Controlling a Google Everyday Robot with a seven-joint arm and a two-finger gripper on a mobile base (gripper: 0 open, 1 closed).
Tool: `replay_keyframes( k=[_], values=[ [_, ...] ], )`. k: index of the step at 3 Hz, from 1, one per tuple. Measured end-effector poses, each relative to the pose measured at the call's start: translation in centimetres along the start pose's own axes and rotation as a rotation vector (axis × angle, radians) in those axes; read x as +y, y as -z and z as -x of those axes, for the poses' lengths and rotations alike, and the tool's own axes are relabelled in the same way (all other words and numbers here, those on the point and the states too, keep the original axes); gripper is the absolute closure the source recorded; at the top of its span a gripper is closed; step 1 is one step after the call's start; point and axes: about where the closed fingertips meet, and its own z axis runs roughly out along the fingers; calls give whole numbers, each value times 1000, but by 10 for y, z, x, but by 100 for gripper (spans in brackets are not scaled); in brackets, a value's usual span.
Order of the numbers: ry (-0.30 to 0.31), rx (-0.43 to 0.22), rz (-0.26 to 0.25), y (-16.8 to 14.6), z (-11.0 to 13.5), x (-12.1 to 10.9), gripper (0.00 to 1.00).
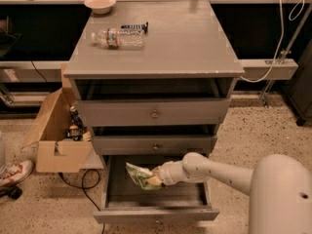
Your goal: Place green jalapeno chip bag into bottom drawer
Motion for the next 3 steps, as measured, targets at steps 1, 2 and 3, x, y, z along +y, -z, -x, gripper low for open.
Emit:
replay_keyframes(
  k=[1,2,3],
  values=[
    [-42,9,29,-46,-26,-11,100],
    [-52,6,27,-54,-31,-16,84],
    [-52,6,27,-54,-31,-16,53]
  ],
)
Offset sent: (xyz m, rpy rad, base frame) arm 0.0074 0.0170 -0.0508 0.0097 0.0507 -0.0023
